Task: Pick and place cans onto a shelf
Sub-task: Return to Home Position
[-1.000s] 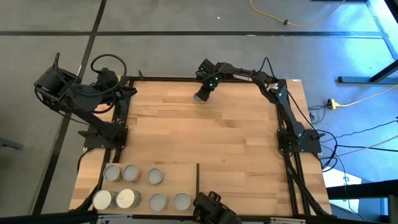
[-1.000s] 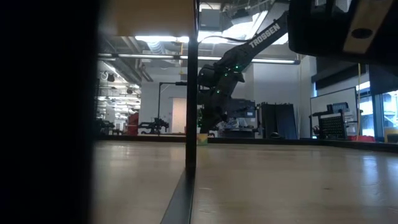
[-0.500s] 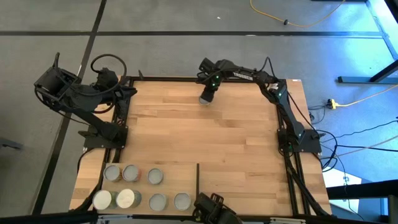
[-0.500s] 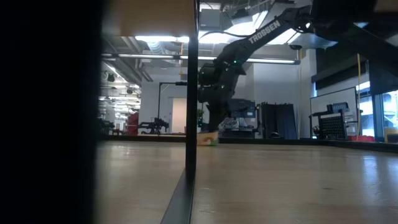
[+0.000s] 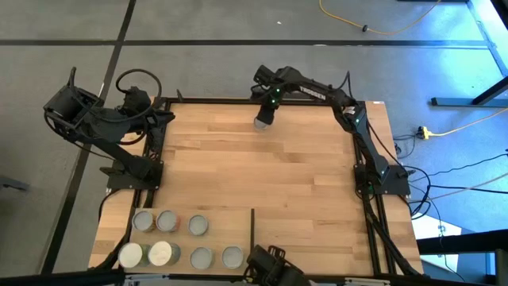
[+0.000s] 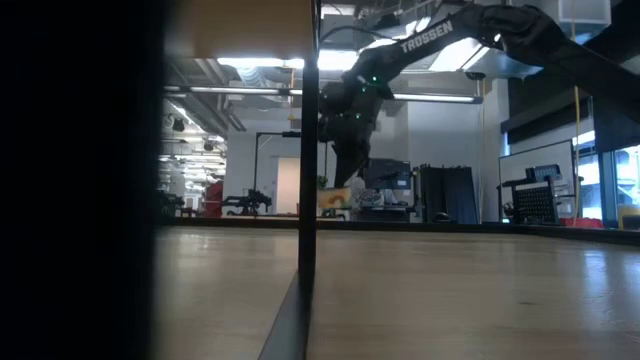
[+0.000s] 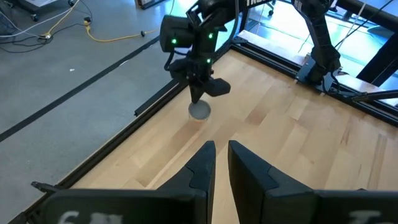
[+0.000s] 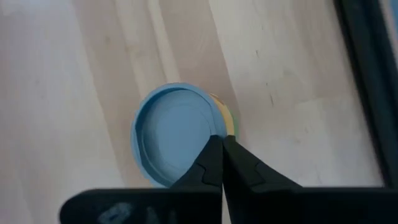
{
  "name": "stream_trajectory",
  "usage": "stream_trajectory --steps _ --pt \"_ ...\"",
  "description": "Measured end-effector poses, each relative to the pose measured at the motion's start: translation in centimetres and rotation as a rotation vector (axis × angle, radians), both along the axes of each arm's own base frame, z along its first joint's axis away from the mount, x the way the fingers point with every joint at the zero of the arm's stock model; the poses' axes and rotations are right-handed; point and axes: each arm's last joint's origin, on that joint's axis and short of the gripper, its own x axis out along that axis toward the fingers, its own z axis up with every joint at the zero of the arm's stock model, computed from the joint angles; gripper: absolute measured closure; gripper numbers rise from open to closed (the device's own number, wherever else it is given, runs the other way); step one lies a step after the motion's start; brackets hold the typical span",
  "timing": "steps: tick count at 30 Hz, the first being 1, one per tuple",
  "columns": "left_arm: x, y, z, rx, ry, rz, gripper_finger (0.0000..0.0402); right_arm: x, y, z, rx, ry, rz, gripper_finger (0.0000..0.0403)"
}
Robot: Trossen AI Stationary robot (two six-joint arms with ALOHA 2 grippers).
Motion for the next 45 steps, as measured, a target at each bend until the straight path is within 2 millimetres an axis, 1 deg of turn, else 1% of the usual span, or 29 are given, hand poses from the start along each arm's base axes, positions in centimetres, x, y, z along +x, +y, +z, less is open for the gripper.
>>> stream_trajectory --steps 7,10,14,19,28,32,35,39,45 --pt "0.0 0.0 0.0 0.0 0.001 0.0 0.0365 -0.4 0.3 3.2 -0.01 0.011 0.014 0.0403" --pt "0.0 0.0 0.0 0.0 0.001 0.0 0.0365 -0.6 0.8 4.5 -0.009 0.026 0.043 0.0403" --pt "0.0 0.0 0.0 0.014 0.009 -0.009 0.0365 0.0 2.2 5.9 -0.024 0.021 0.091 0.0403" --pt "0.0 0.0 0.0 0.024 0.016 -0.017 0.0365 0.9 5.1 6.9 -0.046 0.021 0.156 0.0403" --pt "0.0 0.0 0.0 0.018 0.019 -0.025 0.0365 3.0 11.0 7.2 -0.029 0.037 0.269 0.0403" --pt "0.0 0.0 0.0 0.017 0.02 -0.026 0.0365 3.7 13.0 7.3 -0.022 0.035 0.287 0.0403" --pt "0.0 0.0 0.0 0.017 0.019 -0.026 0.0365 4.1 14.2 7.2 -0.016 0.038 0.293 0.0403" --pt "0.0 -0.1 -0.1 0.001 0.026 -0.044 0.0365 4.5 15.2 6.6 -0.023 0.043 0.313 0.0403" --pt "0.0 -0.2 -0.1 -0.026 0.038 -0.075 0.0365 4.6 16.0 4.9 0.004 0.09 0.344 0.0403"
